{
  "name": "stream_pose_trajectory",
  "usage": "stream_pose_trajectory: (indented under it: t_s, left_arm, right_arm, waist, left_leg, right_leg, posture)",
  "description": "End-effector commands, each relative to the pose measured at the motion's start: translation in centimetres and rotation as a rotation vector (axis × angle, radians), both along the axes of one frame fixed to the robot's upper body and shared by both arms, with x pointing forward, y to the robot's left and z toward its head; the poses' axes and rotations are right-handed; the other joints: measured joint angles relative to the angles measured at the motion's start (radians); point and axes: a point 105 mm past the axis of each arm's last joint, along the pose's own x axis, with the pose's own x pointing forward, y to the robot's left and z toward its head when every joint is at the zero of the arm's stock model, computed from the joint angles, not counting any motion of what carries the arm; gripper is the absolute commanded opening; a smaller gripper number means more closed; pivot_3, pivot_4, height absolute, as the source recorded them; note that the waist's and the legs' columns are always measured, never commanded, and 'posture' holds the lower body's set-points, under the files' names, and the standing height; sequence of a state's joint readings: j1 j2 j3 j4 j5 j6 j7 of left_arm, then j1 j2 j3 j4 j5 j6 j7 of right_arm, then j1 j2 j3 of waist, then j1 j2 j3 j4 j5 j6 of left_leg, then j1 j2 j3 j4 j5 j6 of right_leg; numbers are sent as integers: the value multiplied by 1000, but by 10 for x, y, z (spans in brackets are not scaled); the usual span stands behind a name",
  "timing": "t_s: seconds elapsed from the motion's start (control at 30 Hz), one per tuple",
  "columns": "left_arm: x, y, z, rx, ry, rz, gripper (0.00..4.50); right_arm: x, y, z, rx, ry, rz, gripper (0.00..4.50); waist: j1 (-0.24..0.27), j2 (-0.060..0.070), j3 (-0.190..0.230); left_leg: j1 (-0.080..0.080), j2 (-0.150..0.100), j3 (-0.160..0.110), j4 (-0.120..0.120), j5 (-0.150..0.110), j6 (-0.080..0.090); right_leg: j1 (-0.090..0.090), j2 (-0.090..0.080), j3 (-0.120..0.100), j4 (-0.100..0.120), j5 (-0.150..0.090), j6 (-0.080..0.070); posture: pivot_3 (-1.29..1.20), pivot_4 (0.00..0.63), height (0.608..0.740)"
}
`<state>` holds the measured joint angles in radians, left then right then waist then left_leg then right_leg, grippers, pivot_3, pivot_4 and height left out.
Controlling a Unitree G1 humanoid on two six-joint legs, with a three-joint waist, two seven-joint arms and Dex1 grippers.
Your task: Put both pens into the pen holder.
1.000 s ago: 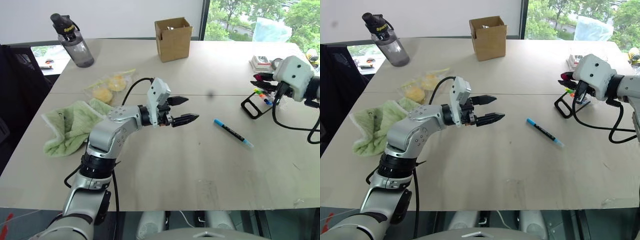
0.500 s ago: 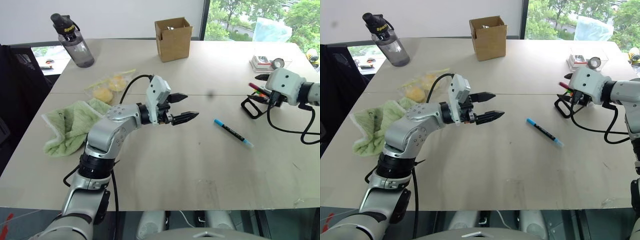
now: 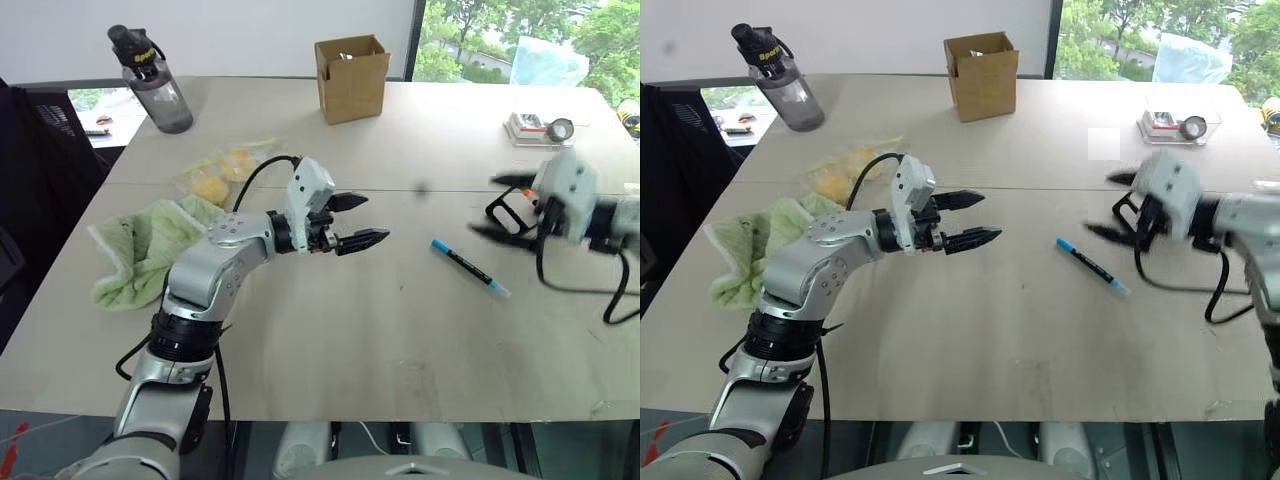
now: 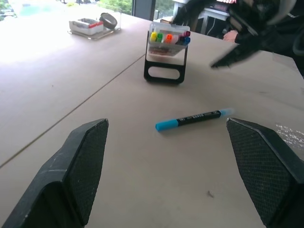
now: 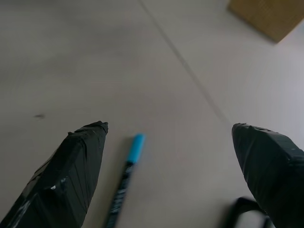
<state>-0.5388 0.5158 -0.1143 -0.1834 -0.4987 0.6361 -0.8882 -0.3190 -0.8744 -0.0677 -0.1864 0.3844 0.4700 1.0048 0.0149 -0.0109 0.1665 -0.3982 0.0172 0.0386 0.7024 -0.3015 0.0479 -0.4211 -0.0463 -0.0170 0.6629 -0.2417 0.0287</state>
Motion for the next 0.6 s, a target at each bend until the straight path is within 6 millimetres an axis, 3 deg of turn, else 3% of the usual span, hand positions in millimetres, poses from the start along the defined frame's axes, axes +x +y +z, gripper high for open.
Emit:
stream_pose_trajectory:
  t_s: [0.03,0.2,0.53,0.6]
  left_arm:
    - [-9,9,-3,26,5,-37,4136]
    - [-21,26,-17,94,61,-64,4136]
    - [-28,33,-23,113,103,-73,4136]
    - [-29,34,-23,112,104,-71,4136]
  right_arm:
    - [-3,-11,-4,15,-11,-68,4476]
    - [-9,-23,-44,-12,54,-142,4476]
    - [-12,-33,-78,71,145,-232,4476]
    - [-13,-34,-84,71,165,-235,3961]
  waist:
    - [-4,0,0]
    - [-3,0,0]
    - [-2,0,0]
    - [-2,0,0]
  left_leg:
    - [0,0,1,0,0,0]
    - [2,0,1,0,0,0]
    - [2,1,1,0,0,0]
    - [2,1,2,0,0,0]
  right_leg:
    - [0,0,1,0,1,1]
    - [0,3,1,1,0,1]
    - [0,7,3,0,0,1]
    - [0,7,3,1,0,1]
  posture:
    - [0,150,736]
    - [0,150,736]
    - [0,150,736]
    - [0,150,736]
